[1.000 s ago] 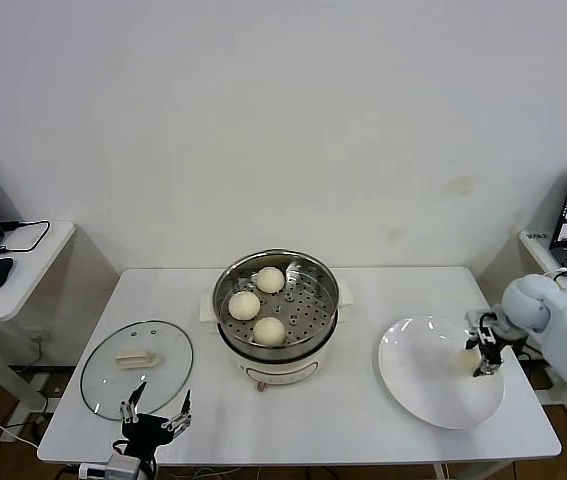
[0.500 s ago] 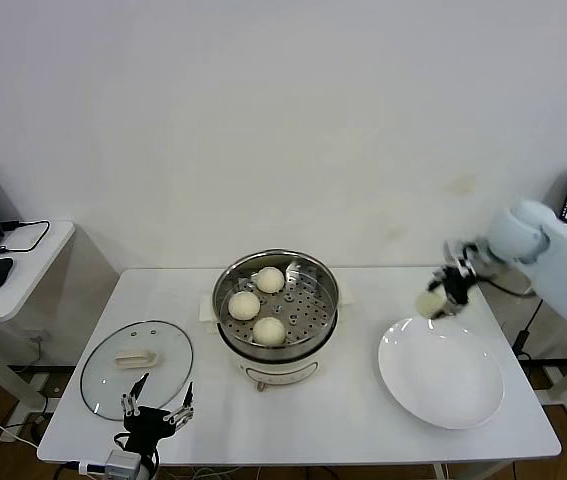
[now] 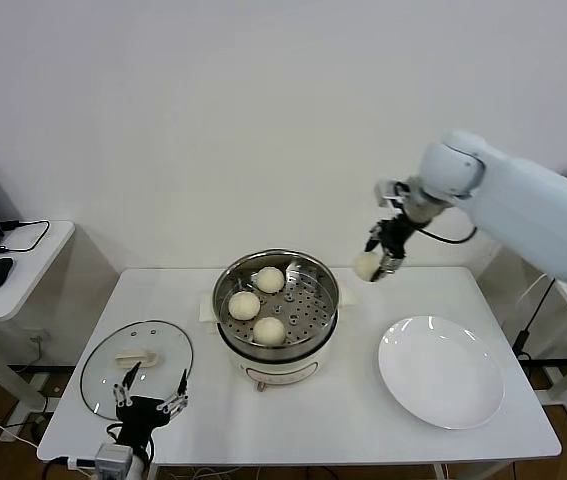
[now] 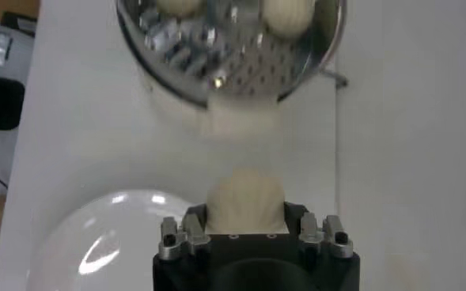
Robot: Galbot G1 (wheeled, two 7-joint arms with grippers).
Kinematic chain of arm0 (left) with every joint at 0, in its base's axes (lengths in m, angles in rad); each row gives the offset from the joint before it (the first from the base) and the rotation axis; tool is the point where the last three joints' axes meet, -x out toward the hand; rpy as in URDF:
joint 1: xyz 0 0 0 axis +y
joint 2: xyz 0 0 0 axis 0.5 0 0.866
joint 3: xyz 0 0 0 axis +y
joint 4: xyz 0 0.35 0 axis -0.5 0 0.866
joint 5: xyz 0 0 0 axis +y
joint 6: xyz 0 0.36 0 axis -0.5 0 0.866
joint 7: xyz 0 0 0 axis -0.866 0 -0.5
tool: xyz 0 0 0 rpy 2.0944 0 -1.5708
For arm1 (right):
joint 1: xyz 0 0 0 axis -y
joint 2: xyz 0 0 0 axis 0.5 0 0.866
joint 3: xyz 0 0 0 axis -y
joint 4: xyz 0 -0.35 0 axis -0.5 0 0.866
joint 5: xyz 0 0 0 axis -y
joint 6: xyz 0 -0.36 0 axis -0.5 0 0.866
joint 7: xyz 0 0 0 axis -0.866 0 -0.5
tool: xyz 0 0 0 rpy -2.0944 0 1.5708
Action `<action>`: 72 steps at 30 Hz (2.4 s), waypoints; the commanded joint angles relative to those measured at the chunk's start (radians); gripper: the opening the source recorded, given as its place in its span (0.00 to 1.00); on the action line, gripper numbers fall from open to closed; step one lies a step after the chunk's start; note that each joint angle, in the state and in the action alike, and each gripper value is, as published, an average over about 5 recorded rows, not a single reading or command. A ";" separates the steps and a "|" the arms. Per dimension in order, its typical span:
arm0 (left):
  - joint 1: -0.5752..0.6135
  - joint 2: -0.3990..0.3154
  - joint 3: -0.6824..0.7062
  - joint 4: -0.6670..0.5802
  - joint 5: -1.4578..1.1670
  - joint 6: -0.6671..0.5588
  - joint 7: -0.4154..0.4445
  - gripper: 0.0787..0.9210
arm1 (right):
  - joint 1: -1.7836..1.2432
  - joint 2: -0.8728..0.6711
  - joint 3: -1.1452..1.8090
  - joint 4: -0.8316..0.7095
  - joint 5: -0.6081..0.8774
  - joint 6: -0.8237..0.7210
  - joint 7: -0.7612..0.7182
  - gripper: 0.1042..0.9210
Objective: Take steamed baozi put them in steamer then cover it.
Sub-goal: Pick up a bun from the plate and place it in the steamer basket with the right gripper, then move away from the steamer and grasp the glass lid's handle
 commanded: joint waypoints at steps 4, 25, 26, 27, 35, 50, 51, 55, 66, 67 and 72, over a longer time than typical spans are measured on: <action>-0.004 0.003 -0.021 -0.017 -0.002 0.013 0.003 0.88 | 0.090 0.320 -0.178 -0.160 0.124 -0.063 0.011 0.61; -0.027 0.012 -0.034 -0.009 -0.032 0.014 0.011 0.88 | -0.061 0.461 -0.170 -0.350 0.034 -0.052 0.041 0.62; -0.028 0.011 -0.034 -0.008 -0.033 0.014 0.011 0.88 | -0.069 0.462 -0.170 -0.356 0.028 -0.051 0.042 0.61; -0.029 0.011 -0.034 -0.007 -0.033 0.014 0.012 0.88 | -0.075 0.463 -0.170 -0.359 0.021 -0.049 0.043 0.61; -0.030 0.008 -0.030 -0.001 -0.032 0.013 0.011 0.88 | -0.117 0.460 -0.165 -0.361 -0.007 -0.045 0.060 0.61; -0.016 -0.001 -0.029 -0.019 -0.024 0.012 0.007 0.88 | -0.096 0.379 -0.088 -0.281 -0.004 -0.069 0.089 0.76; -0.013 -0.002 -0.029 -0.021 -0.024 0.012 0.006 0.88 | -0.090 0.354 -0.068 -0.256 -0.003 -0.073 0.088 0.80; -0.003 -0.001 -0.030 -0.031 -0.017 0.009 0.004 0.88 | -0.080 0.202 0.057 -0.111 0.021 -0.088 0.097 0.87; -0.007 0.040 -0.025 -0.044 -0.048 0.025 -0.041 0.88 | -0.382 -0.318 0.491 0.341 0.436 0.101 0.810 0.88; -0.006 0.041 -0.022 -0.044 -0.056 0.025 -0.045 0.88 | -0.471 -0.354 0.585 0.377 0.443 0.105 0.841 0.88; -0.006 0.044 -0.009 -0.045 -0.087 0.030 -0.088 0.88 | -1.083 -0.429 1.198 0.527 0.422 0.149 0.967 0.88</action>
